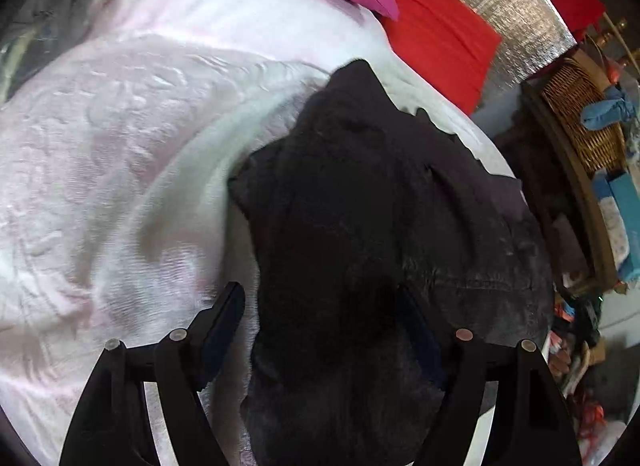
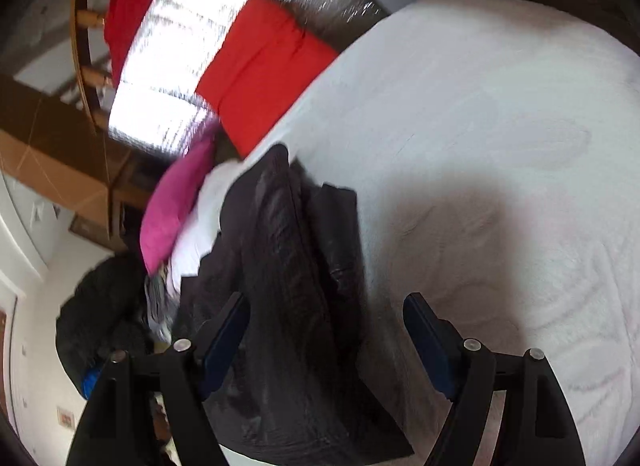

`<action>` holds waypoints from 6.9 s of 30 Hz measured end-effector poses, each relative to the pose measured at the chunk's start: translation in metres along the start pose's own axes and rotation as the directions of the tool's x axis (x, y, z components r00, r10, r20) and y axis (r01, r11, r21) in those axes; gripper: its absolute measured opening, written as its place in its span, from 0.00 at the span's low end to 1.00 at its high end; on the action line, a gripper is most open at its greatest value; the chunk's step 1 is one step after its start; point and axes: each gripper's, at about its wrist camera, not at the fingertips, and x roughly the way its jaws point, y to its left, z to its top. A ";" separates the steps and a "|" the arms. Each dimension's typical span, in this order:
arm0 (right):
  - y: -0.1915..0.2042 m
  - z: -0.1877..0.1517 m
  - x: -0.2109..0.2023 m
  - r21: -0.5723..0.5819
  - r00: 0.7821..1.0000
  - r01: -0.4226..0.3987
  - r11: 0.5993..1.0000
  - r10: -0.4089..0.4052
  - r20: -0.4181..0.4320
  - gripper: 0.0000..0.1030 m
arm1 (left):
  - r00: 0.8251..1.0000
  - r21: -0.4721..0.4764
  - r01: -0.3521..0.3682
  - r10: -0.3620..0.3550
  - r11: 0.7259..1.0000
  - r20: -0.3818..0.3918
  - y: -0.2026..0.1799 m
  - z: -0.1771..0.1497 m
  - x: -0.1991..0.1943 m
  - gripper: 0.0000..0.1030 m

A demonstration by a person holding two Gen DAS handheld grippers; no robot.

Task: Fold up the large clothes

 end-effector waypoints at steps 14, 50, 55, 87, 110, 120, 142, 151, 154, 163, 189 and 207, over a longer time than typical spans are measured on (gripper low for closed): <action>0.010 -0.001 0.059 -0.018 0.970 -0.157 0.987 0.151 -0.192 0.91 | 0.990 0.050 0.118 -0.114 0.992 -0.085 -0.024 0.006 0.040 0.94; 0.054 -0.074 -0.015 -0.107 0.979 0.043 0.993 -0.063 -0.192 0.33 | 0.996 -0.050 0.024 -0.028 0.998 -0.084 -0.049 -0.063 0.005 0.35; 0.039 -0.073 -0.004 -0.093 0.976 0.091 0.992 -0.107 -0.187 0.68 | 0.986 0.039 -0.161 0.162 0.986 -0.025 -0.072 -0.069 0.003 0.55; 0.041 -0.063 -0.001 -0.019 0.974 0.225 0.974 -0.225 -0.036 0.71 | 0.860 0.190 -0.507 0.477 0.841 0.183 -0.131 -0.081 0.012 0.65; 0.058 -0.063 -0.035 -0.142 0.916 0.398 0.906 -0.400 0.018 0.72 | 0.882 0.059 -0.446 0.427 0.893 0.198 -0.105 -0.042 -0.014 0.68; 0.070 -0.024 -0.028 -0.124 0.925 0.348 0.929 -0.319 0.208 0.83 | 0.933 -0.024 -0.350 0.351 0.937 0.083 -0.081 -0.025 0.013 0.76; 0.072 -0.055 -0.045 -0.056 0.901 0.379 0.924 -0.355 0.249 0.84 | 0.846 0.125 -0.509 0.468 0.852 0.255 -0.144 -0.043 0.011 0.63; 0.074 -0.086 -0.070 -0.079 0.948 0.293 0.953 -0.278 0.154 0.84 | 0.781 0.176 -0.566 0.456 0.805 0.428 -0.162 -0.083 -0.030 0.65; 0.070 -0.093 -0.080 -0.065 0.959 0.257 0.964 -0.246 0.144 0.84 | 0.769 0.170 -0.582 0.470 0.795 0.433 -0.155 -0.089 -0.037 0.65; 0.063 -0.095 -0.055 -0.025 0.954 0.297 0.954 -0.296 0.050 0.71 | 0.753 0.165 -0.607 0.496 0.778 0.432 -0.142 -0.095 -0.046 0.65; 0.045 -0.095 -0.069 0.057 0.983 0.182 0.982 -0.182 0.003 0.80 | 0.984 0.046 -0.177 0.178 0.983 -0.001 -0.068 -0.079 -0.019 0.77; 0.068 -0.110 -0.050 -0.091 0.991 0.134 0.987 -0.133 0.015 0.50 | 0.999 -0.005 0.043 -0.042 0.999 0.021 -0.085 -0.078 -0.015 0.35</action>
